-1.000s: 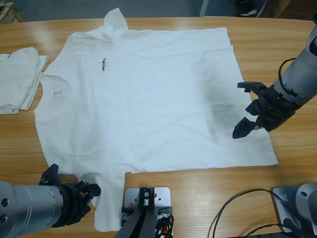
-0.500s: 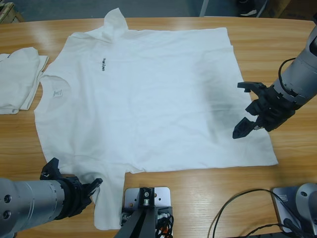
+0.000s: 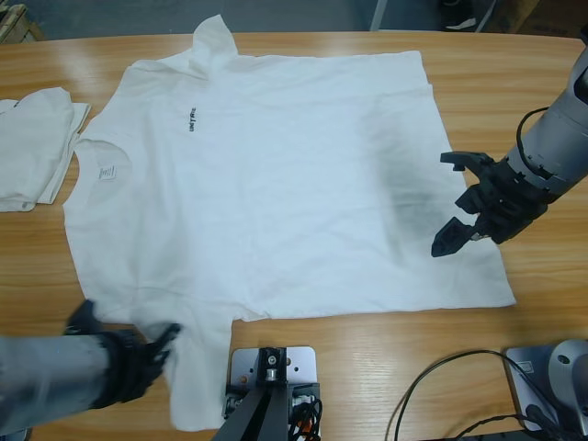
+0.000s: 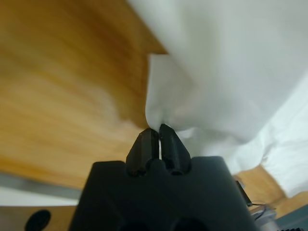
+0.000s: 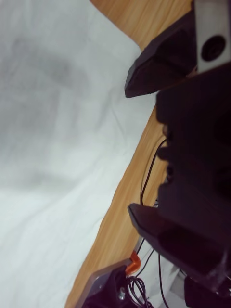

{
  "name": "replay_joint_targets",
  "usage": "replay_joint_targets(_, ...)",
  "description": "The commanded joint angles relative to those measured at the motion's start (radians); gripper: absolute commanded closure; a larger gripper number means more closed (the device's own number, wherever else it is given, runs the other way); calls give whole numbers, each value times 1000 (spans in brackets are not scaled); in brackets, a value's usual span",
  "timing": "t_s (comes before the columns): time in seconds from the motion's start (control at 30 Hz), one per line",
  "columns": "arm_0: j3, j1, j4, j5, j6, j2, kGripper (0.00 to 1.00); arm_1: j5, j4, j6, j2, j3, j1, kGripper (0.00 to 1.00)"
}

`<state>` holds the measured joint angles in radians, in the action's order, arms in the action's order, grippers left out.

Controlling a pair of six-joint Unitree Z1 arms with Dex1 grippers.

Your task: Fold clothes

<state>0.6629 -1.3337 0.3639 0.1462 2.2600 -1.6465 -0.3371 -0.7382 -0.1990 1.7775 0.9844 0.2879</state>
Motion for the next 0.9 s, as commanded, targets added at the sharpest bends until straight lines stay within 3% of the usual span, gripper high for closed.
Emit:
replay_joint_targets(0.03, -7, -24, 347, -23, 205, 279, 1000, -30, 13, 15, 18, 2, 10, 101)
replay_joint_targets(0.23, 12, -97, 368, -162, 432, 274, 1000, -30, 11, 16, 8, 0, 10, 101)
replay_joint_targets(0.43, 56, -173, 366, -209, 593, 277, 1000, -31, 10, 16, 5, -1, 10, 101)
replay_joint_targets(0.73, 111, -234, 361, -231, 690, 242, 1000, -32, 13, 5, -6, -6, 10, 85)
replay_joint_targets(0.83, 103, -234, 359, -222, 686, 234, 1000, -11, 39, -178, -100, -86, -22, 27)
replay_joint_targets(0.9, 92, -234, 359, -216, 681, 239, 1000, -16, 177, -332, -193, -240, -96, 27)
